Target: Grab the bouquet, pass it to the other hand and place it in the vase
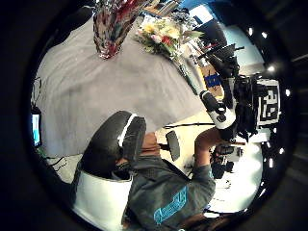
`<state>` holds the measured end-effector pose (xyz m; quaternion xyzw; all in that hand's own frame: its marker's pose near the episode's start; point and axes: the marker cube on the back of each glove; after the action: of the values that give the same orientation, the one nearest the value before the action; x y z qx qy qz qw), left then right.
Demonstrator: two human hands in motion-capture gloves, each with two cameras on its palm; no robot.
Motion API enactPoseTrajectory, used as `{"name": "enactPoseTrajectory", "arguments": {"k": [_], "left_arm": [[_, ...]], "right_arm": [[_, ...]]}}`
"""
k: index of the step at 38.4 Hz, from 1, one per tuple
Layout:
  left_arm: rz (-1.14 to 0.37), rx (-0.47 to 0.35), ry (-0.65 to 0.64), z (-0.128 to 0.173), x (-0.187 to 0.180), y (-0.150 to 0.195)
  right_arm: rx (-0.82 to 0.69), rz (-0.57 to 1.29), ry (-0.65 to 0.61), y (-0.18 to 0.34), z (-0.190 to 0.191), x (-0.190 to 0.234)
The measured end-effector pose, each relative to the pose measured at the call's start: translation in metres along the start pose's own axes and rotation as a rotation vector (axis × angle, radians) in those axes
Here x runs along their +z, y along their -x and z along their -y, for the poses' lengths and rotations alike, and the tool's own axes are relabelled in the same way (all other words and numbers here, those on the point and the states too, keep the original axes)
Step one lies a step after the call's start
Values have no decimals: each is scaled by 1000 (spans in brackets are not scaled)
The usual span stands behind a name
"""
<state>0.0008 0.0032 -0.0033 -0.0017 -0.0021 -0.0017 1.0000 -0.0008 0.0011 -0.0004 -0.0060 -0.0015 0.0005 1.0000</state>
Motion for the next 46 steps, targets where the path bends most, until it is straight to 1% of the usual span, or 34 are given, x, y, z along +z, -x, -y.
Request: {"name": "enactPoseTrajectory", "arguments": {"k": [9,13,16,21,28,33,37,46], "left_arm": [[-13,-7,11,0,-2,3],[-19,4,3,10,5,8],[-23,-1,14,9,4,5],[-34,-14,35,10,5,5],[-37,-6,9,16,7,8],[-36,1,-5,9,1,3],[-35,9,-18,4,-3,-1],[-36,10,-27,1,-2,-7]], "right_arm": [[2,-5,10,1,0,-1],[10,-2,8,-1,2,1],[5,-13,6,-3,3,1],[0,6,14,2,-6,-5],[-8,0,11,-4,1,2],[-14,11,30,-6,-14,-9],[12,16,2,-27,-12,-5],[125,69,-119,-113,0,9]]}}
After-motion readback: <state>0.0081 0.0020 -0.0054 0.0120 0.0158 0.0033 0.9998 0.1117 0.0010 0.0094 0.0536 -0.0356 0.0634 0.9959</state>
